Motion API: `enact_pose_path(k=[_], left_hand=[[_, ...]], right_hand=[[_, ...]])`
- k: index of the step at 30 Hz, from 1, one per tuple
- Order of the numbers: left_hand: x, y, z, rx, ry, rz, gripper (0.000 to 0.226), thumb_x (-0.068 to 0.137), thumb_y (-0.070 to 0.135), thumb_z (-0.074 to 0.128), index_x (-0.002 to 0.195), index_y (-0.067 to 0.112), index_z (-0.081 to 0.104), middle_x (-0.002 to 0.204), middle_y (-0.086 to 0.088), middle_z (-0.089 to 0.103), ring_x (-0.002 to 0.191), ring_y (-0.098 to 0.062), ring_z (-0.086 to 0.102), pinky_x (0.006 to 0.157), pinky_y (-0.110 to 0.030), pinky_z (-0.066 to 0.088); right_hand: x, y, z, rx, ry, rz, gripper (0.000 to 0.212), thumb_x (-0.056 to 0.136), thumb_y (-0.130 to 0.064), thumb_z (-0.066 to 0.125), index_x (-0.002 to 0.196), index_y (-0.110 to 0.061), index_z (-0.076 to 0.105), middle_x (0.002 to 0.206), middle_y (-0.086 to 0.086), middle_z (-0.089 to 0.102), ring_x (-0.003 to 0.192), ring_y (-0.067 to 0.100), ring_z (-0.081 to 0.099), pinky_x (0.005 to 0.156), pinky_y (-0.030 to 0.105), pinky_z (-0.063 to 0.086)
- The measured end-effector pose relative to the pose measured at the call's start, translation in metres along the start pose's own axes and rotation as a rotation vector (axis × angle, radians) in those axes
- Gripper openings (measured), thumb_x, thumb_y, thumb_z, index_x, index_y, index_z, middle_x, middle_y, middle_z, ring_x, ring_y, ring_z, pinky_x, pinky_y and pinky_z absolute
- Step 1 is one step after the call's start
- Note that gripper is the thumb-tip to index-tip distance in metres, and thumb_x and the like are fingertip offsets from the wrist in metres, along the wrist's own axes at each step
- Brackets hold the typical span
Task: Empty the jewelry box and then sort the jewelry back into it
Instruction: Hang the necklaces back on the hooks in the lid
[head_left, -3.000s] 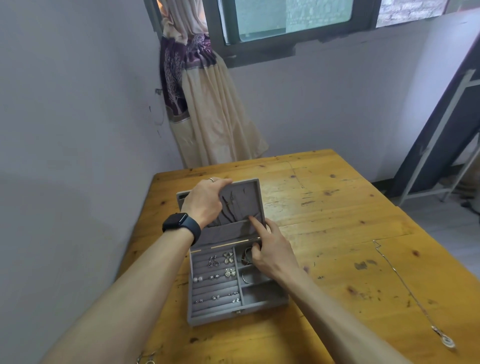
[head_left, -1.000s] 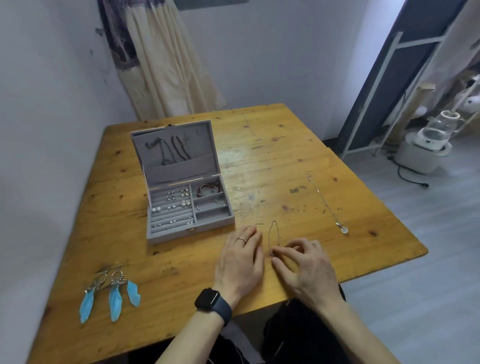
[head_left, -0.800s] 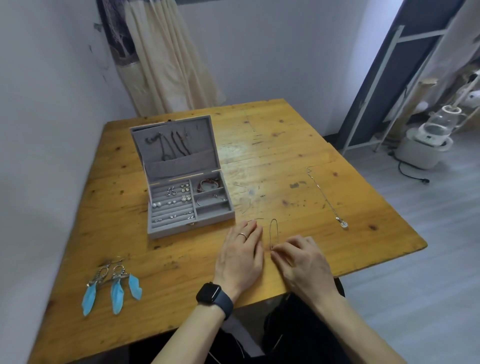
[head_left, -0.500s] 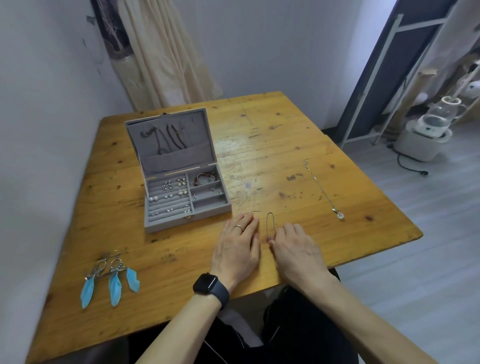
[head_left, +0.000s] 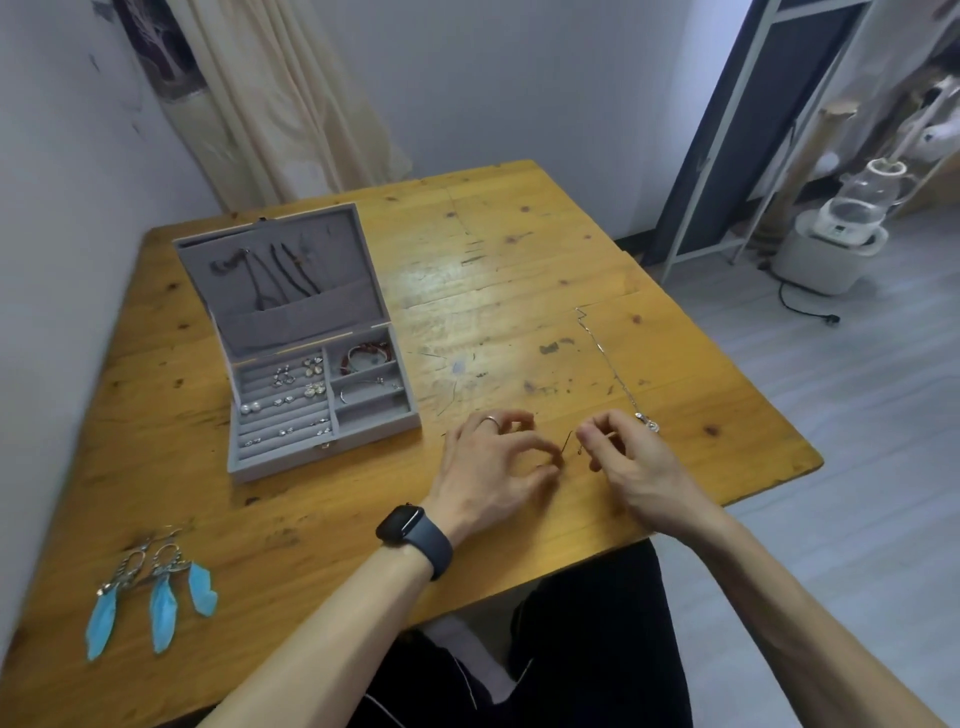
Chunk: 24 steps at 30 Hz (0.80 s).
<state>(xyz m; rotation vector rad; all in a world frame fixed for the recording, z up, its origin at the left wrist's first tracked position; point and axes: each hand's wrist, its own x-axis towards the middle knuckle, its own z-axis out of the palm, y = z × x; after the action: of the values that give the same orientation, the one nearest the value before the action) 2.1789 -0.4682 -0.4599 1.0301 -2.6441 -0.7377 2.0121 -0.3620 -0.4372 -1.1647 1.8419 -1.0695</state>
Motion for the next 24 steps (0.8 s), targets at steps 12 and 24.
enact_pose_path(k=[12,24], left_hand=[[0.104,-0.009,0.002,0.073,0.138,-0.052,0.029,0.094,0.046,0.056,0.12,0.038,0.065,0.128,0.01,0.058,0.123,-0.013,0.048,0.103,-0.037,0.041],[0.219,0.016,0.01,0.194,0.166,-0.259,0.03,0.093,0.057,0.056,0.112,0.04,0.073,0.117,0.017,0.062,0.11,-0.015,0.049,0.091,-0.035,0.043]], right_hand=[[0.106,-0.002,-0.077,0.034,0.209,-0.009,0.027,0.103,-0.036,0.047,0.097,-0.014,0.061,0.076,0.001,0.061,0.063,0.005,0.054,0.061,0.027,0.045],[0.278,-0.016,-0.109,-0.014,0.258,0.012,0.032,0.104,-0.036,0.045,0.103,-0.009,0.062,0.085,0.003,0.063,0.078,0.016,0.058,0.074,0.037,0.052]])
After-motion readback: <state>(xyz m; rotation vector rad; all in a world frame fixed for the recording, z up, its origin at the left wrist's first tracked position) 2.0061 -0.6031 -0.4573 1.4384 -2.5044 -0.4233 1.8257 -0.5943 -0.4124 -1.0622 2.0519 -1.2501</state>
